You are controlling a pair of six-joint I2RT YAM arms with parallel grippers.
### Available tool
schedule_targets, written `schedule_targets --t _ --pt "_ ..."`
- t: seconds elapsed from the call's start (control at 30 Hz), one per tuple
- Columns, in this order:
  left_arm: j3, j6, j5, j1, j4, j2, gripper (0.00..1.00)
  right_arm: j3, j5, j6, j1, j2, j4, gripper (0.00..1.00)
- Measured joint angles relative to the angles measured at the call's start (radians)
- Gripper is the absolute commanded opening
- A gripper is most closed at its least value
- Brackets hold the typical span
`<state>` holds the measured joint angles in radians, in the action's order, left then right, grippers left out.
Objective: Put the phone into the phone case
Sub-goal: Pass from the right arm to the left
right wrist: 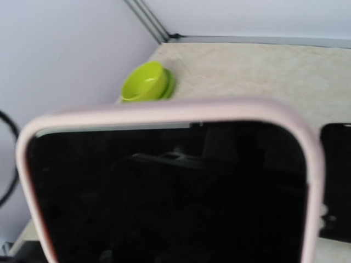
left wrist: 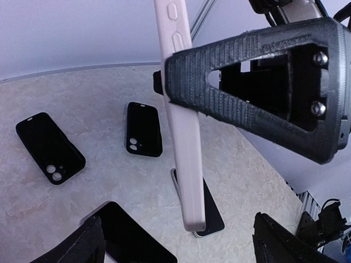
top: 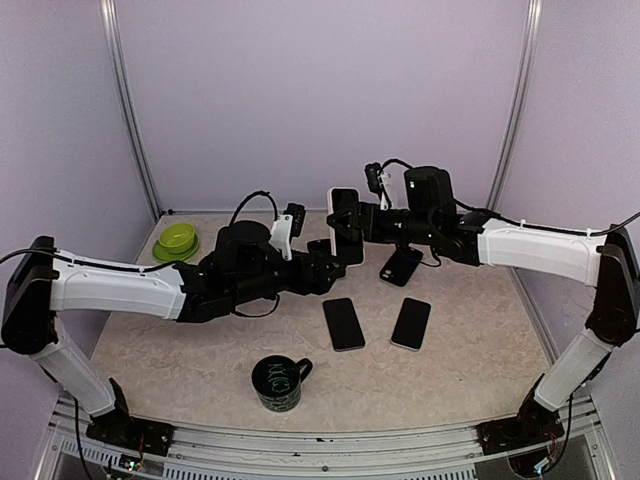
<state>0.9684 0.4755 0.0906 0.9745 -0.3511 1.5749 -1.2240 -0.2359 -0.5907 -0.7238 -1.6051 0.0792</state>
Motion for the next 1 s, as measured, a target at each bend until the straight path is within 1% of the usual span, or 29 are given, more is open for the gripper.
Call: schedule_targets --t 0.03,0.1,0.23,0.33,0.5,0.57,0.73,0.8,0.87,0.9,1.0 --pt "0.006 -0.002 -0.006 0.000 0.000 0.008 0.86 0.000 0.000 -0.006 -0.007 0.000 0.008 0.70" --pt "0.013 -0.005 -0.012 0.000 -0.001 0.020 0.77 0.004 0.000 -0.013 -0.017 0.000 0.021 0.70" --pt "0.027 -0.008 -0.022 0.000 -0.003 0.044 0.52 0.020 0.000 -0.025 -0.025 0.000 0.035 0.70" --pt "0.028 -0.006 -0.027 0.000 -0.006 0.057 0.37 0.031 0.002 -0.030 -0.027 0.000 0.041 0.70" --pt "0.028 0.000 -0.031 -0.001 -0.016 0.060 0.17 0.042 0.004 -0.033 -0.027 0.001 0.052 0.71" --pt "0.029 0.002 -0.031 -0.002 -0.020 0.060 0.10 0.049 0.004 -0.035 -0.027 0.001 0.058 0.72" --pt "0.031 0.014 -0.031 -0.007 -0.025 0.066 0.01 0.067 0.014 -0.035 -0.027 0.012 0.077 0.80" --pt "0.031 0.014 -0.031 -0.007 -0.025 0.066 0.00 0.072 0.015 -0.032 -0.027 0.016 0.077 0.87" --pt "0.031 0.014 -0.031 -0.009 -0.026 0.066 0.00 0.073 0.014 -0.027 -0.027 0.020 0.077 0.97" --pt "0.029 0.016 -0.030 -0.012 -0.025 0.066 0.00 0.073 0.016 -0.025 -0.028 0.024 0.078 0.99" --pt "0.002 0.027 -0.033 -0.042 -0.030 0.061 0.00 0.073 0.027 -0.006 -0.028 0.047 0.077 1.00"
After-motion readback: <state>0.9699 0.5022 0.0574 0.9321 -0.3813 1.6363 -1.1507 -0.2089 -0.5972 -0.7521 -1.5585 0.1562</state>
